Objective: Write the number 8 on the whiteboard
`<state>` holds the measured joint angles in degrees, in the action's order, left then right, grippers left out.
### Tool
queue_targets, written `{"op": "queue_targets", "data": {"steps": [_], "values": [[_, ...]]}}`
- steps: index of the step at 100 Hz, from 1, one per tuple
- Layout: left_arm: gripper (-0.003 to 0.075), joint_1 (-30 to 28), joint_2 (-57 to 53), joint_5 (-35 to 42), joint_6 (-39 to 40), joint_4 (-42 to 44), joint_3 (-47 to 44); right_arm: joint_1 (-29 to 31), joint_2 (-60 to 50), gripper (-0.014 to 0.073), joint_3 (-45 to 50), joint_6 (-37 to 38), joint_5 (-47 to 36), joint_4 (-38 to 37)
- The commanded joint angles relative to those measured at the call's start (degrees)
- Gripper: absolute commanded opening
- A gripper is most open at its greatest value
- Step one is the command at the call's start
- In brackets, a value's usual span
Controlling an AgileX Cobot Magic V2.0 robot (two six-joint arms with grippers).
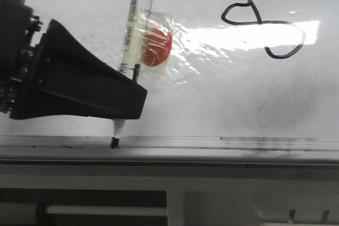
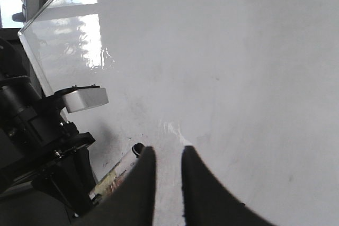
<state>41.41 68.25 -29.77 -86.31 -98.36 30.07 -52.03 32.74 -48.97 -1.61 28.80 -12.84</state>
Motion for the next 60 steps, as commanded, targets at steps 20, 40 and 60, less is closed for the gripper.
{"op": "queue_targets", "data": {"steps": [20, 40, 60], "values": [[-0.0021, 2.7, 0.6, 17.7, 0.9, -8.5, 5.9, 0.4, -0.8, -0.0063, -1.8, -0.4, -0.2, -1.4], [-0.0021, 9.3, 1.2, 38.3, 0.9, -8.5, 10.5, 0.4, -0.8, -0.0063, -1.8, -0.4, -0.2, -2.5], [-0.0020, 11.6, 5.5, 44.9, 0.9, -8.4, 13.2, 0.4, -0.8, -0.0063, -1.8, -0.4, -0.2, -2.9]]}}
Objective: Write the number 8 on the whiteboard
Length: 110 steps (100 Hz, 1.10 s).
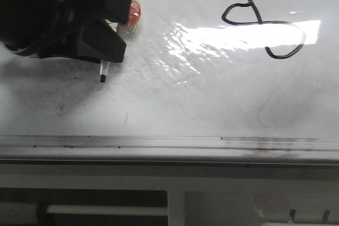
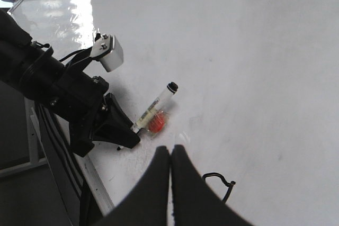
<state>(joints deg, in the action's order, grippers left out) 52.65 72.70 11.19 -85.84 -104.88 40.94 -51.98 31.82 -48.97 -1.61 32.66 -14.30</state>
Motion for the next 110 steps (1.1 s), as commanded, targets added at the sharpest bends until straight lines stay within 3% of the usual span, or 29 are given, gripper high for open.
{"op": "queue_targets", "data": {"steps": [1, 18, 25, 45, 57, 69, 82, 95, 105, 110], "values": [[-0.0020, 0.4, 1.4, 4.2, 0.4, -1.9, 2.3, 0.3, 0.1, -0.0063, -1.8, -0.4, -4.0, -1.5], [-0.0016, 0.4, 3.4, 6.0, 0.4, -1.9, 3.1, 0.3, 0.1, -0.0063, -1.8, 0.2, -4.0, -1.5], [0.0034, 0.4, 3.7, 6.6, 0.4, -1.9, 3.1, 0.3, 0.1, -0.0063, -1.8, 0.2, -4.0, -1.5], [0.0436, 0.4, 3.7, 6.6, 0.4, -1.9, 3.1, 0.3, 0.1, -0.0063, -1.8, 0.8, -4.1, -1.5], [0.0545, 0.4, 3.4, 6.6, 0.4, -1.9, 3.1, 0.3, 0.1, -0.0063, -1.8, 1.1, -4.4, -1.5], [0.0548, 0.4, 0.7, 6.5, 0.4, -1.9, 3.1, 0.3, -0.2, -0.0063, -1.8, 1.1, -3.1, -1.6], [0.0547, 2.3, -7.4, 6.5, -0.1, -1.9, 2.0, 0.3, -2.9, -0.0055, -1.3, 1.6, 5.3, -4.9], [0.0534, 5.5, -19.9, 6.5, -0.4, -1.8, -2.3, 0.3, -10.3, -0.0042, 2.4, 9.9, 10.0, -13.3], [0.0419, 7.4, -29.3, 6.1, -0.5, -1.8, -7.6, 0.3, -18.5, -0.0042, 7.4, 10.8, 10.0, -18.4], [0.0302, 8.2, -33.8, 5.9, -0.5, -1.8, -10.0, 0.3, -22.1, -0.0042, 9.8, 10.8, 10.0, -20.1]]}}
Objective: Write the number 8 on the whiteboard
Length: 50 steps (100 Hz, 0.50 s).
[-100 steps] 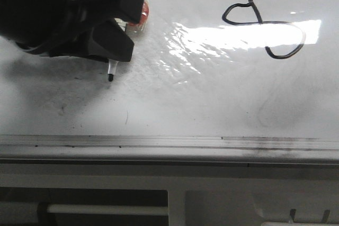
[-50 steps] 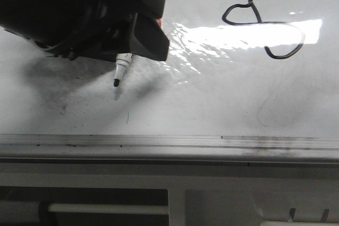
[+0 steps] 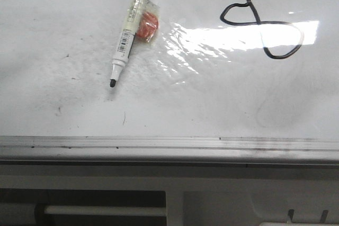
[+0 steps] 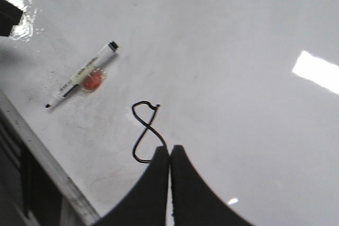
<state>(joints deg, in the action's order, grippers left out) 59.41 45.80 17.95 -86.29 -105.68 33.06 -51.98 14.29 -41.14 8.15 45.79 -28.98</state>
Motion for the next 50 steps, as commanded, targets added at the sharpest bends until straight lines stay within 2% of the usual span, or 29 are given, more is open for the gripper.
{"op": "queue_targets", "data": {"steps": [1, 10, 13, 32, 50], "values": [[0.0285, 1.6, -8.1, -0.9, -0.1, -1.0, -2.5, 0.3, -5.0, -0.0042, 2.3, 1.0, -3.2, -5.8], [0.0032, 2.2, -15.1, -1.0, -0.1, -1.0, -6.9, 0.3, -10.2, -0.0042, 6.4, 1.0, -3.6, -5.8], [-0.0020, 2.2, -17.3, -1.0, -0.1, -1.0, -7.9, 0.3, -11.3, -0.0042, 7.4, 1.0, -4.0, -5.4], [-0.0020, 2.2, -24.6, -1.0, -0.1, -1.0, -12.8, 0.3, -14.2, -0.0042, 11.0, 1.0, -7.2, -4.9], [-0.0020, 2.2, -25.4, -1.0, -0.1, -1.0, -14.6, 0.3, -14.2, -0.0042, 11.0, 1.0, -7.2, -4.9]]}}
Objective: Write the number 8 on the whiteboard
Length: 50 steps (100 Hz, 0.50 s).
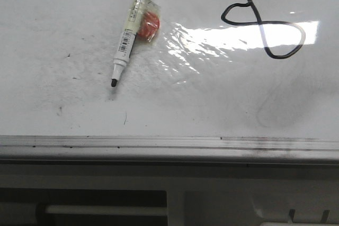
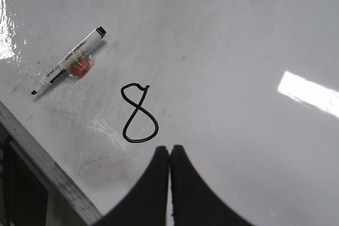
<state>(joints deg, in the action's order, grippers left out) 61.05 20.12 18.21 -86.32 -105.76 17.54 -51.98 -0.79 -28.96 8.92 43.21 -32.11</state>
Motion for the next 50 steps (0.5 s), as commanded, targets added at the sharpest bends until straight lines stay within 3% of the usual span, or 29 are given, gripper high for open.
{"op": "queue_targets", "data": {"steps": [1, 42, 46, 50], "values": [[-0.0020, 0.6, 0.3, -1.3, 0.0, -0.9, 1.0, 0.3, 0.9, -0.0042, -1.1, 0.2, -4.6, -1.8], [-0.0020, 0.3, 0.3, -1.0, 0.0, -0.4, -0.7, 0.3, 0.9, -0.0042, -1.1, 0.2, -4.6, -1.8], [-0.0020, 0.1, 0.3, -0.7, 0.0, 3.2, -1.1, 0.3, 0.9, -0.0042, -1.1, 0.2, -4.6, -1.8], [-0.0020, -0.4, 0.3, -1.2, 0.2, 12.2, -1.8, 0.3, 0.9, -0.0042, -1.1, 0.2, -4.6, -1.8]]}}
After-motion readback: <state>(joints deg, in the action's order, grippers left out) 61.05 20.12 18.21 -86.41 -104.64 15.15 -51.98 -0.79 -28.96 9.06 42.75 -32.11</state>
